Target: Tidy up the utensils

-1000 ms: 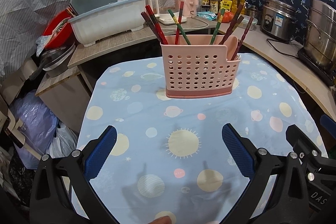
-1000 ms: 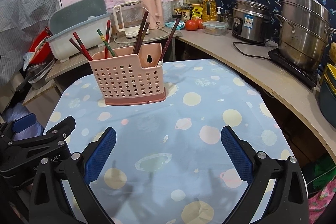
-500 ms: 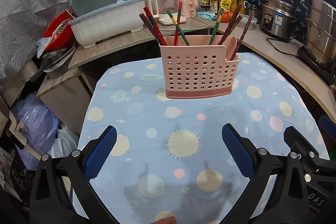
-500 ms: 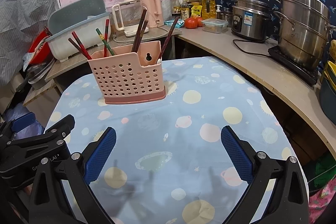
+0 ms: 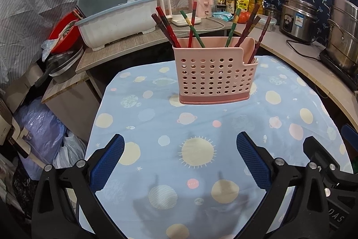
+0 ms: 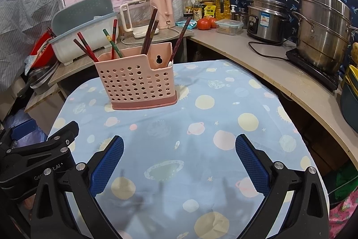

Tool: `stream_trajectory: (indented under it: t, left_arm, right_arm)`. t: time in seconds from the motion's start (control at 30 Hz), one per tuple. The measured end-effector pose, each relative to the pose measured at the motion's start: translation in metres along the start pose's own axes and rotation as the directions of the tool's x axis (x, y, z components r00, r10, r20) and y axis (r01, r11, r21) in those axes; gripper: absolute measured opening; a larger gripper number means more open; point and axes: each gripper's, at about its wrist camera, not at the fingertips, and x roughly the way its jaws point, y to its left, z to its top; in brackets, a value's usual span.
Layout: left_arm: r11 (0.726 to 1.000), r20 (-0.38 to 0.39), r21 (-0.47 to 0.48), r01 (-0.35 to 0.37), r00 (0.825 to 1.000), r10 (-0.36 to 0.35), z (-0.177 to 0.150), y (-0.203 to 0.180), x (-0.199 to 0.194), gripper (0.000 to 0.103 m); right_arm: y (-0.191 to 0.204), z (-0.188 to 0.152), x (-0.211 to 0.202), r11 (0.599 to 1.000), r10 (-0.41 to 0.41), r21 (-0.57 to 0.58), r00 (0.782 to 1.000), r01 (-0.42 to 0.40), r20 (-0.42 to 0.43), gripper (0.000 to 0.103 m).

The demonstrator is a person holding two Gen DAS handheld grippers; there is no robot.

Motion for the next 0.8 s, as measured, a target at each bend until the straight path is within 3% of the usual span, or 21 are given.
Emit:
stream_trajectory:
  t: [0.8]
  left_arm:
    - [1.000,-0.012,0.002,-0.002,1.000,0.002,-0.0020,-0.0014,0.0018,0.096]
  right_arm:
    - [0.0017,-0.0034,0.0004,1.000,0.000,-0.003,1.000,0.000,-0.004,0.097]
